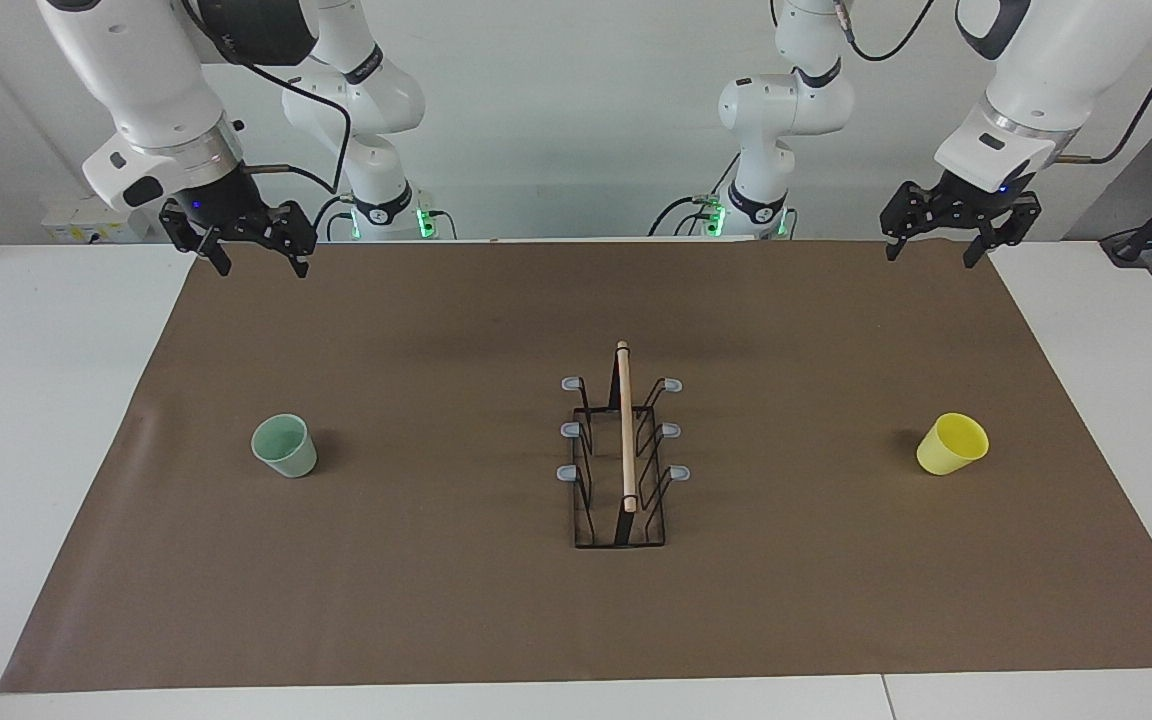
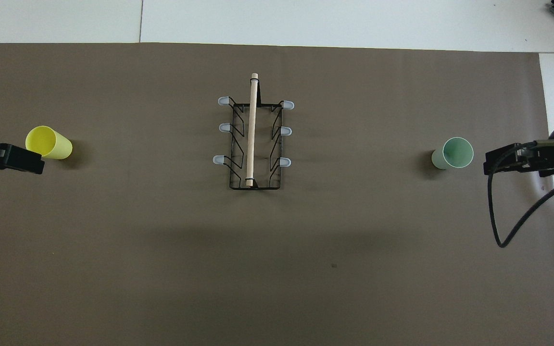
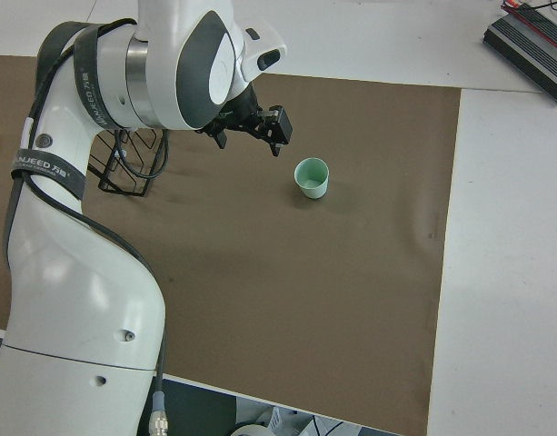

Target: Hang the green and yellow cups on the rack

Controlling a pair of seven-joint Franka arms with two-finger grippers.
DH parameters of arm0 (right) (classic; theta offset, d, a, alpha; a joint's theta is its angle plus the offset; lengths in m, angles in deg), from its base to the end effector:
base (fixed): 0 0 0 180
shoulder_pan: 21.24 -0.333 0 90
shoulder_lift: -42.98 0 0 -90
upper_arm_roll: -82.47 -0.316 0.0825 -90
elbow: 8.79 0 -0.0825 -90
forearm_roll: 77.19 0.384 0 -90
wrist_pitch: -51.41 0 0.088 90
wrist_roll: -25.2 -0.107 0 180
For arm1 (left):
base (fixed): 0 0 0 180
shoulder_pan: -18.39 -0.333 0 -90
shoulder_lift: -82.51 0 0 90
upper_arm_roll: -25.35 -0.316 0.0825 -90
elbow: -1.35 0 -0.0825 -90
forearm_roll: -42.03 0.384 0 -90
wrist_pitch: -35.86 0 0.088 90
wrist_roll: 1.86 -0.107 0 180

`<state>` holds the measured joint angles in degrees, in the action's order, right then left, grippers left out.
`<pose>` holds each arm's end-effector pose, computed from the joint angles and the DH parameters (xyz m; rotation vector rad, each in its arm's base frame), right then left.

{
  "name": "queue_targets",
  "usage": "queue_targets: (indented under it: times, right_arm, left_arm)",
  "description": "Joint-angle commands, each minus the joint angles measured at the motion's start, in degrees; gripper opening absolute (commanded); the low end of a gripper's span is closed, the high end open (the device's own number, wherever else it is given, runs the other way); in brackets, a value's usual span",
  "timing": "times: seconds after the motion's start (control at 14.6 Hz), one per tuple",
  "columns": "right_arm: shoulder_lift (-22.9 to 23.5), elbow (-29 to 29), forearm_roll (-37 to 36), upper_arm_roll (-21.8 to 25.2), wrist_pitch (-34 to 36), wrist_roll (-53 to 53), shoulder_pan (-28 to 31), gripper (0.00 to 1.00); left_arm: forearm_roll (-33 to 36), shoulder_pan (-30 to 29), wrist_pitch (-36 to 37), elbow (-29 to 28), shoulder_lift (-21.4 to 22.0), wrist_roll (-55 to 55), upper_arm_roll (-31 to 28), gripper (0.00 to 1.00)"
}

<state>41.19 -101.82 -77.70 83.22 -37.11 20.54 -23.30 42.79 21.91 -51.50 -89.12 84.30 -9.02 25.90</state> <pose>0.5410 0.0113 0.6145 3.1284 -0.0915 -0.0735 0.5388 -0.0370 0.6338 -3.1135 0.3054 0.0366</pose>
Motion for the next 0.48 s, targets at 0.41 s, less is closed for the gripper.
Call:
queue_targets:
  times: [0.41]
  right_arm:
    - [0.03, -0.39, 0.78, -0.13, -0.08, 0.71, 0.57, 1.00]
  left_arm:
    - [-0.77, -0.71, -1.67, -3.48, 2.78, 1.00, 0.07, 1.00]
